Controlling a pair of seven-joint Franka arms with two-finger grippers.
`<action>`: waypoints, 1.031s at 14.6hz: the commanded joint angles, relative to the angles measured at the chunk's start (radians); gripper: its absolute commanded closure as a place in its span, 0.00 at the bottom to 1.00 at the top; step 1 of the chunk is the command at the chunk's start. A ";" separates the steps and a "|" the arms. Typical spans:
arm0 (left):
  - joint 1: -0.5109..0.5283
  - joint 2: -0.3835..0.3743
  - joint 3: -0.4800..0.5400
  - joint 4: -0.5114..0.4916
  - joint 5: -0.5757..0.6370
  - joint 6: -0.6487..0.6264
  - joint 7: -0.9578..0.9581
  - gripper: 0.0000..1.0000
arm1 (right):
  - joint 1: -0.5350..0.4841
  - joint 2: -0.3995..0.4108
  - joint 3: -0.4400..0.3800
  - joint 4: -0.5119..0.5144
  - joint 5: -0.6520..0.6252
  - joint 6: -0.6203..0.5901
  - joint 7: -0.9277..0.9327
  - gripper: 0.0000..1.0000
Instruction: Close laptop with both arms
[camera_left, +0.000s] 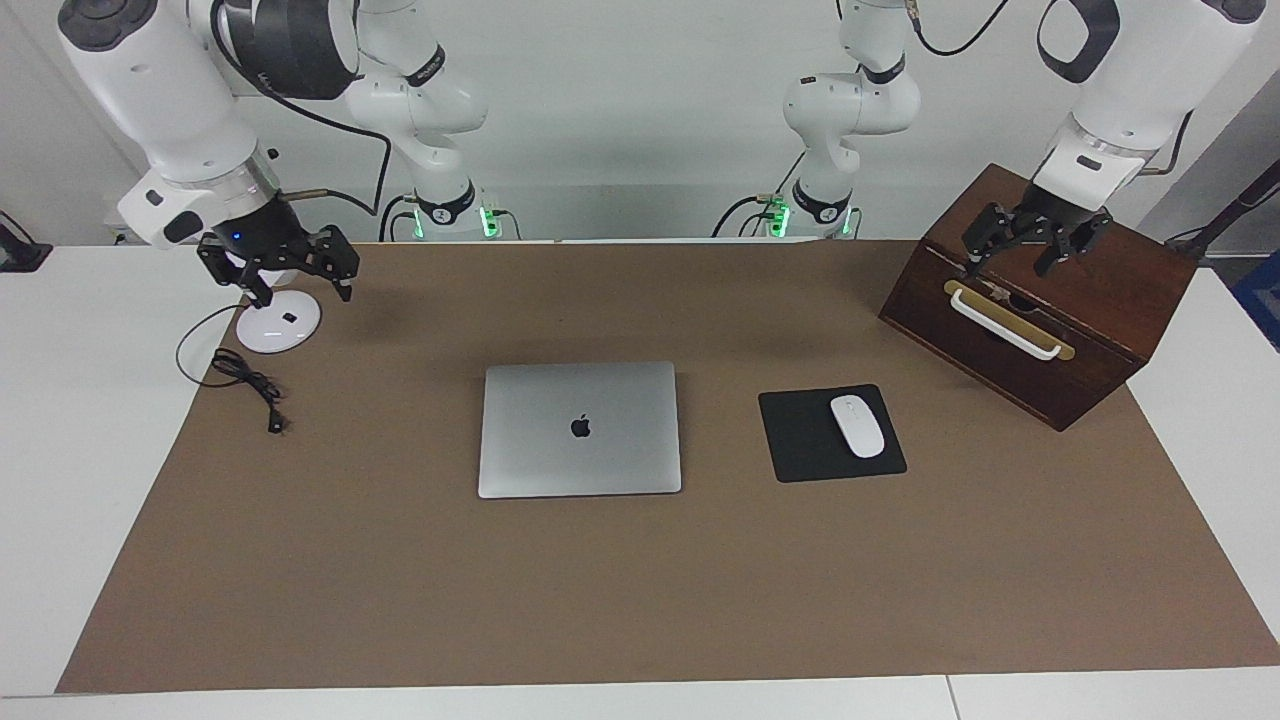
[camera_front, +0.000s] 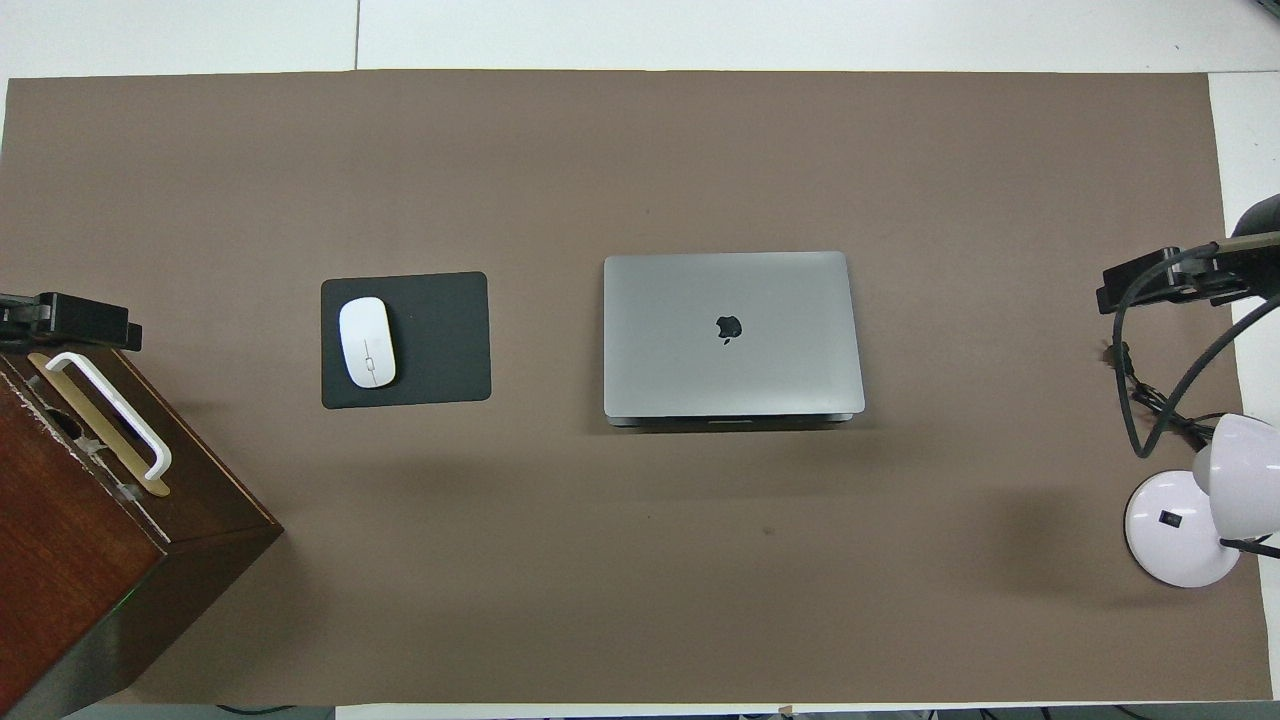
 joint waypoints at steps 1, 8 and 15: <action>-0.010 0.010 0.011 0.034 0.022 -0.038 -0.010 0.00 | -0.005 0.003 0.006 0.007 -0.014 0.002 -0.018 0.00; -0.007 0.021 0.010 0.078 0.022 -0.064 -0.010 0.00 | -0.005 0.004 0.006 0.005 -0.014 0.008 -0.016 0.00; -0.006 0.018 0.010 0.070 0.022 -0.061 -0.010 0.00 | -0.005 0.004 0.006 0.007 -0.014 0.008 -0.016 0.00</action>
